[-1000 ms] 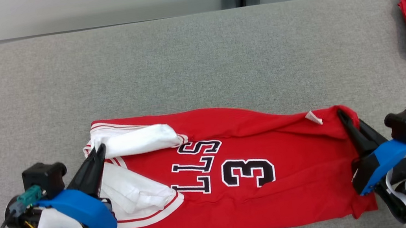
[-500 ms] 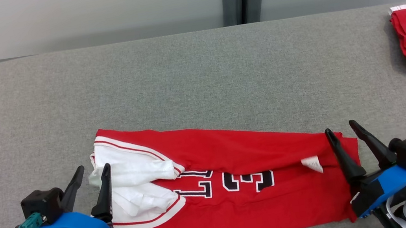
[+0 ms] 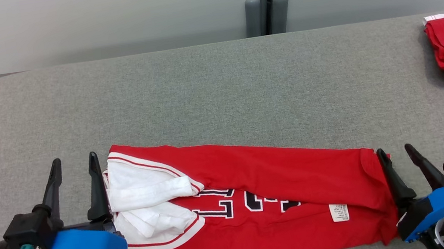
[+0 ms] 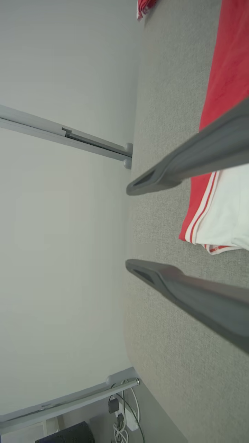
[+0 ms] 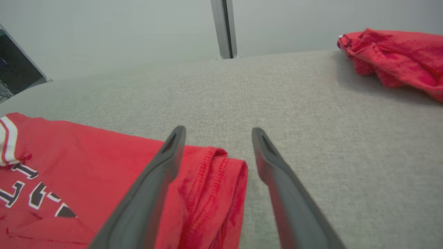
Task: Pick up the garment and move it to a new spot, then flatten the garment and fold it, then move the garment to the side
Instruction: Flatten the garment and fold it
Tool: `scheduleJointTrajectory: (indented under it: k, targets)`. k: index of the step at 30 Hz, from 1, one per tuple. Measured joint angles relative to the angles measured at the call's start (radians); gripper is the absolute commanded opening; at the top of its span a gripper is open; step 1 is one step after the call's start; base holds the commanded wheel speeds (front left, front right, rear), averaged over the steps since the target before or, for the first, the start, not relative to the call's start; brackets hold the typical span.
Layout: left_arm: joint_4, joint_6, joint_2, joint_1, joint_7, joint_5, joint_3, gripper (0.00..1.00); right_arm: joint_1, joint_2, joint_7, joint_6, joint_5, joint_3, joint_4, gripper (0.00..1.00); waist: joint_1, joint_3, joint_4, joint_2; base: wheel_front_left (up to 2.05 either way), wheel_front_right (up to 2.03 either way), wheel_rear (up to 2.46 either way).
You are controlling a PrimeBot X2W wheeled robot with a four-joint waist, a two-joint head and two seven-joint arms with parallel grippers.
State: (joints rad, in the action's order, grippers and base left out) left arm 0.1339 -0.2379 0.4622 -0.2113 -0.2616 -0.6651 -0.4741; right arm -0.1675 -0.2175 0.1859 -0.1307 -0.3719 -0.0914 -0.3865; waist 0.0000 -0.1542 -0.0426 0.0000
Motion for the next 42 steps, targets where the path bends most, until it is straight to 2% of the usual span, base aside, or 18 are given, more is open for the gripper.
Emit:
scheduleJointTrajectory:
  k: [8,16,22,23,25,34,42]
  targets:
    - [-0.049,0.051,-0.125,0.077,0.000,0.202,0.191,1.00,0.011,0.063,-0.063,0.000,0.016,0.044,-0.067,1.00,0.0001,-0.014,-0.005,0.0000,0.00,0.00,0.00]
    - [-0.053,0.133,-0.240,0.128,0.000,0.345,0.341,1.00,0.039,0.107,-0.079,0.000,0.062,0.086,-0.110,1.00,0.0001,-0.022,-0.013,0.0000,0.00,0.00,0.00]
    - [-0.039,0.180,-0.294,0.148,0.000,0.407,0.413,1.00,0.056,0.127,-0.097,0.000,0.090,0.061,-0.120,1.00,0.0001,-0.015,-0.010,0.0000,0.00,0.00,0.00]
    - [-0.037,0.188,-0.303,0.148,0.000,0.416,0.424,1.00,0.057,0.131,-0.098,0.001,0.088,0.051,-0.119,0.85,0.0000,-0.014,-0.010,0.0000,0.00,0.00,0.00]
    - [-0.030,0.205,-0.315,0.148,0.000,0.434,0.439,1.00,0.058,0.140,-0.097,0.001,0.079,0.040,-0.116,0.02,0.0001,-0.013,-0.009,0.0000,0.00,0.00,0.00]
    - [-0.011,0.242,-0.350,0.148,0.000,0.492,0.502,1.00,0.049,0.127,-0.079,0.000,0.074,0.091,-0.102,0.00,0.0001,-0.012,0.009,0.0000,0.00,0.00,0.00]
    - [-0.007,0.274,-0.377,0.148,0.000,0.528,0.530,1.00,0.014,0.011,-0.089,0.000,0.069,0.203,-0.095,0.00,0.0001,-0.008,0.028,0.0000,0.00,0.00,0.00]
